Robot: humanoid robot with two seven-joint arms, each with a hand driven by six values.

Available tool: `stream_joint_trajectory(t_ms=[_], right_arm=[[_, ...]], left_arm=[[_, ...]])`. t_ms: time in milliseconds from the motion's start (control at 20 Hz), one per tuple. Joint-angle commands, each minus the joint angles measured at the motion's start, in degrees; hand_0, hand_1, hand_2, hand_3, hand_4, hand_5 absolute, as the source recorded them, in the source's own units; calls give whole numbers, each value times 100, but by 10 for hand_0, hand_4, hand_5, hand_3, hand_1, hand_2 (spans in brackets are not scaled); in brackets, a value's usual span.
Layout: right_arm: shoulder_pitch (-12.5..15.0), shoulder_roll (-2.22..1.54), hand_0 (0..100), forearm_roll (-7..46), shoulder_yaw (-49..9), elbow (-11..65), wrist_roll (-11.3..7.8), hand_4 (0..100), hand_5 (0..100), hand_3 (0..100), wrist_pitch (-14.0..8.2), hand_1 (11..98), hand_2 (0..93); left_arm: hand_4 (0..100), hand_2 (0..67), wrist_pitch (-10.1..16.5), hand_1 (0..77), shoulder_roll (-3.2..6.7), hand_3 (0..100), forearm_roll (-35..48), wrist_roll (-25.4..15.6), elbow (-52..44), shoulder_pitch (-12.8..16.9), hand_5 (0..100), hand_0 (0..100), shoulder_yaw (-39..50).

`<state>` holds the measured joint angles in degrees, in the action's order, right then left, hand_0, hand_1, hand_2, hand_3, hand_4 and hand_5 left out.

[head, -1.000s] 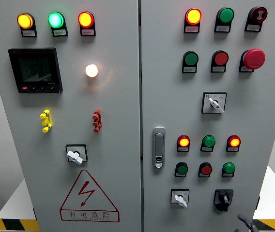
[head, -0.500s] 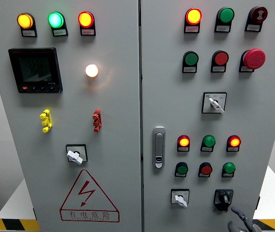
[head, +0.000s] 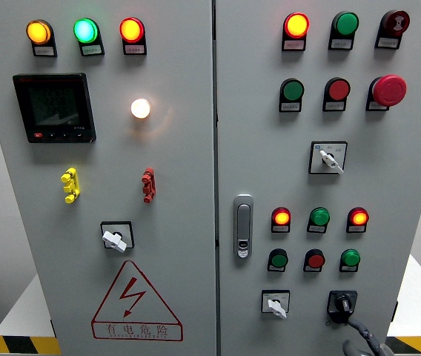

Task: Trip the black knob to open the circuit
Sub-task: 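Raise the right hand up toward the black rotary knob, then grip the black rotary knob with the right hand and twist it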

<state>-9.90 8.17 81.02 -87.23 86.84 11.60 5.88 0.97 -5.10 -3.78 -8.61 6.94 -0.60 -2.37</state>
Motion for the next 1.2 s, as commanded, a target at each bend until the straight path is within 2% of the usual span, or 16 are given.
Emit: stream_joint_trajectory(t_ms=[0, 400, 1150], right_arm=[[-3, 0, 869, -16, 13, 8, 9, 980, 1000, 907, 1, 522, 11], [-56, 0, 878, -306, 83, 17, 132, 982, 1000, 912, -34, 521, 13], [-126, 0, 886, -456, 180, 35, 229, 985, 1000, 912, -52, 518, 13]], left_arm=[[66, 129, 0, 29, 0, 213, 0, 0, 0, -2, 15, 0, 0], [66, 129, 0, 29, 0, 213, 0, 0, 0, -2, 15, 0, 0], [66, 129, 0, 30, -9, 213, 0, 0, 0, -2, 15, 0, 0]])
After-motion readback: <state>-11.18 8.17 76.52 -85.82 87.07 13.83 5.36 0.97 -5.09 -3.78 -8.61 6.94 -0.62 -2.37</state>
